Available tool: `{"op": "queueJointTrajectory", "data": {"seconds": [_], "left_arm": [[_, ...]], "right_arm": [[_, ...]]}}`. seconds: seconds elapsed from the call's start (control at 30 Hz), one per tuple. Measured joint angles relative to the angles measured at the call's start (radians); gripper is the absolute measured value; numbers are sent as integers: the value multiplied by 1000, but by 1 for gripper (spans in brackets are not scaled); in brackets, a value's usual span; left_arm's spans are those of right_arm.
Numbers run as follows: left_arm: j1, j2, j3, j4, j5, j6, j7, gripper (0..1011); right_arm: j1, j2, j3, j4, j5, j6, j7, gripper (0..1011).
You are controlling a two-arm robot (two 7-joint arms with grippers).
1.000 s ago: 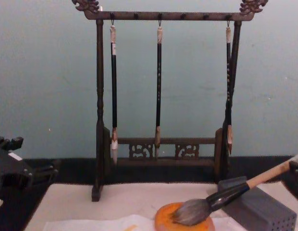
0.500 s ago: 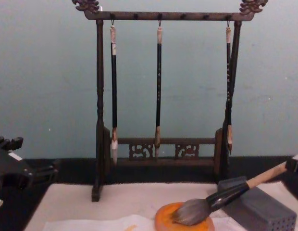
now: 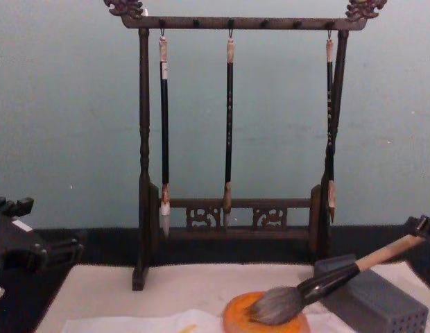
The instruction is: Pick up the brush from the inkstone, write on the paper, then place the brush back to its original position.
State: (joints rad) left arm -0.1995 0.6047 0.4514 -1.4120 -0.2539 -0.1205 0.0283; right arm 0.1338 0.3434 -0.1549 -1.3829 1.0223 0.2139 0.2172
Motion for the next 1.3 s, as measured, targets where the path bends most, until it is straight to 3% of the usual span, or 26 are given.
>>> {"op": "queueJointTrajectory", "data": {"seconds": [0.17,0.73,1.3], "left_arm": [[0,0,0,0,0,0,0,1001],[0,0,0,0,0,0,0,1001],[0,0,0,0,0,0,0,1001]], "right_arm": [[19,-31,5,30,51,3,-18,1000],[117,-100,-18,172,136,-26,-31,1000],[105,-95,-47,156,179,-51,-45,1000]]}}
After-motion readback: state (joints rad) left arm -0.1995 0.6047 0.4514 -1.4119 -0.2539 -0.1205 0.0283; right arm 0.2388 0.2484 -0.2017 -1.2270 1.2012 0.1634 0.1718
